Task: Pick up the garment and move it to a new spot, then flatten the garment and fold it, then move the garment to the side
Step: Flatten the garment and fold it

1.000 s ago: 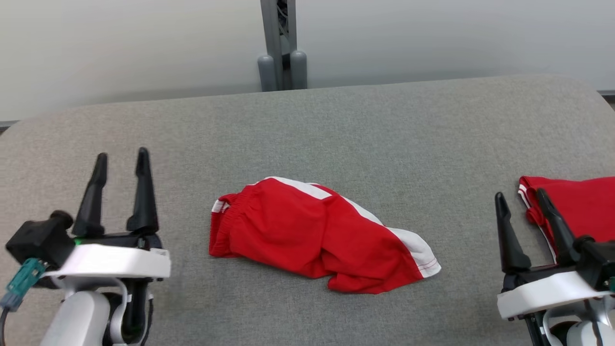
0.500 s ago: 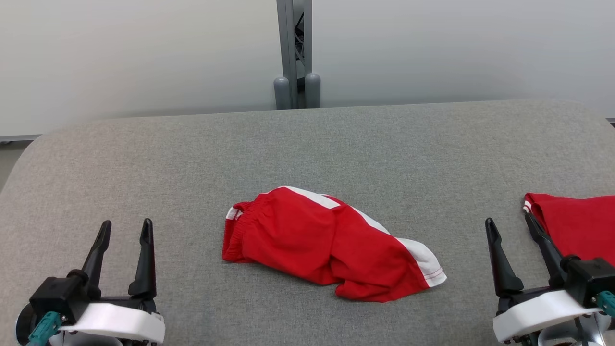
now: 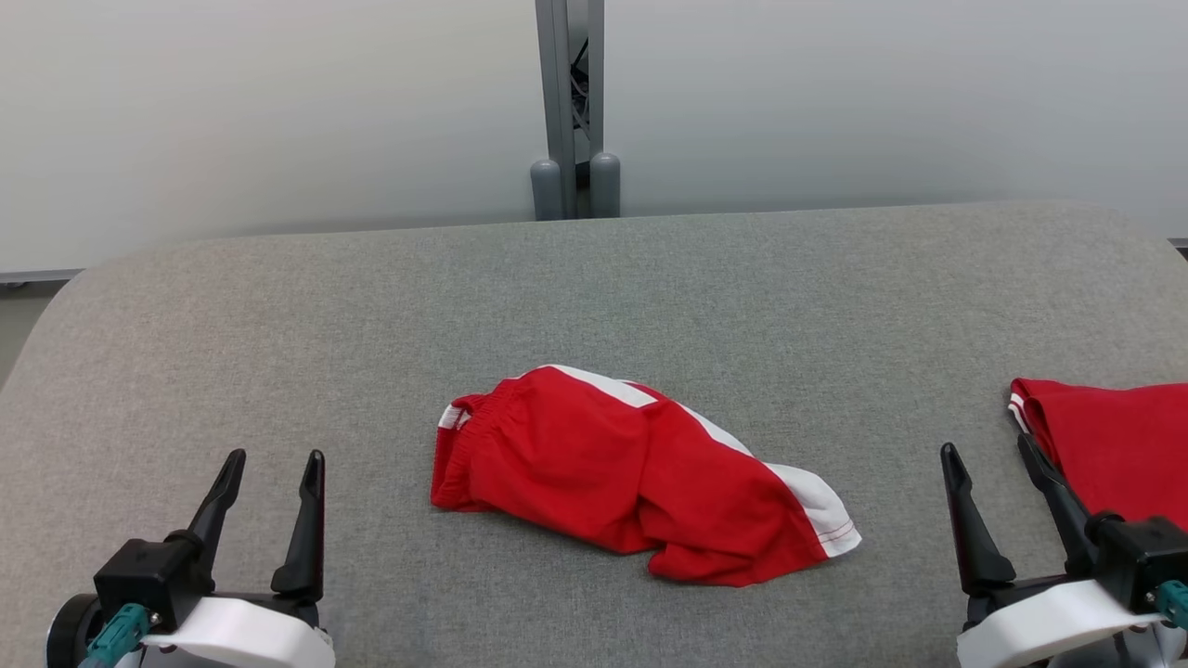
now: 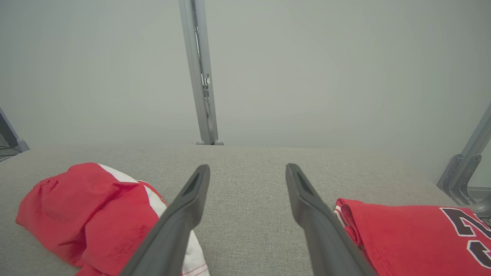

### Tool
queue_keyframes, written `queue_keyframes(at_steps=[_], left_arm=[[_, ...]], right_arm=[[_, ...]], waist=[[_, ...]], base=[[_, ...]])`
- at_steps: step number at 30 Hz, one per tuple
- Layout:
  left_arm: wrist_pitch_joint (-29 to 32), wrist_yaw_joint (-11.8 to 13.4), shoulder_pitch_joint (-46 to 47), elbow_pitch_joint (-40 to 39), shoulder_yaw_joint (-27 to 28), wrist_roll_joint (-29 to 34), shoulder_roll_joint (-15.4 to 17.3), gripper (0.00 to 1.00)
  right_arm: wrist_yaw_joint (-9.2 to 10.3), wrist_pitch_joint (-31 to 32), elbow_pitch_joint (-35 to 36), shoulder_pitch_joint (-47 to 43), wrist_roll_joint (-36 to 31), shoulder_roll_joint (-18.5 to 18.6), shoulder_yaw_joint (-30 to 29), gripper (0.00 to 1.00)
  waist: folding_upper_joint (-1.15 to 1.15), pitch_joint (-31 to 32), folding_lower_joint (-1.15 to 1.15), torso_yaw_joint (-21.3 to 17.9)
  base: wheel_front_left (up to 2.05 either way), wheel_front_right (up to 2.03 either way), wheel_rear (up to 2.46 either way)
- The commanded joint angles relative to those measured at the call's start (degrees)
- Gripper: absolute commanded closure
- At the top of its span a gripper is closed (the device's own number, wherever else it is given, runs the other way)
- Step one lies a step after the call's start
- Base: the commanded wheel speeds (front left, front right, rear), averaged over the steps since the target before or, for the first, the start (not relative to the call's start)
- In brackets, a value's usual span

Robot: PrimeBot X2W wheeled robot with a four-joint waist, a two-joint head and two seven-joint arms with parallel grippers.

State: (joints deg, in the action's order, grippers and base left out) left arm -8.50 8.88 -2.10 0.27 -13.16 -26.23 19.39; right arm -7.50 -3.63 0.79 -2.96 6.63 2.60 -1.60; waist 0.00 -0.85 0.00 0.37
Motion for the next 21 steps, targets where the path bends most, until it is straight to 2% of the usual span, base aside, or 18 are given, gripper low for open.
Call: queue_keyframes(at_steps=[1,7,10,15,21], left_arm=[[0.1,0.4,0.2,-0.4,0.1,0.4,0.3,0.0],[2.0,-0.1,2.7,-1.5,-1.6,0.9,0.1,0.0],[3.7,-1.2,5.0,-1.7,-3.5,1.1,-0.3,0.0],[8.8,-4.6,10.9,0.5,-8.1,0.7,-1.5,0.0],[14.9,-8.7,18.8,8.3,-11.2,-0.8,-2.8,0.0]], right_arm=[[0.02,-0.3,0.3,-0.4,0.2,0.3,-0.1,0.0],[0.02,-0.5,0.9,0.2,0.8,0.3,0.0,0.0],[0.02,-0.8,1.0,0.6,1.1,0.3,0.3,0.0],[0.02,-1.1,1.0,1.5,1.3,0.3,1.0,0.0],[0.02,-1.7,0.2,3.0,1.8,0.3,2.2,0.0]], waist=[[0.0,-0.1,0.0,0.0],[0.0,-0.8,0.0,-0.2],[0.0,-1.4,0.0,-0.7],[0.0,-3.3,0.0,-2.4],[0.0,-5.8,0.0,-6.2]], base=[[0.0,0.0,0.0],[0.0,0.0,0.0],[0.0,0.0,0.0],[0.0,0.0,0.0],[0.0,0.0,0.0]])
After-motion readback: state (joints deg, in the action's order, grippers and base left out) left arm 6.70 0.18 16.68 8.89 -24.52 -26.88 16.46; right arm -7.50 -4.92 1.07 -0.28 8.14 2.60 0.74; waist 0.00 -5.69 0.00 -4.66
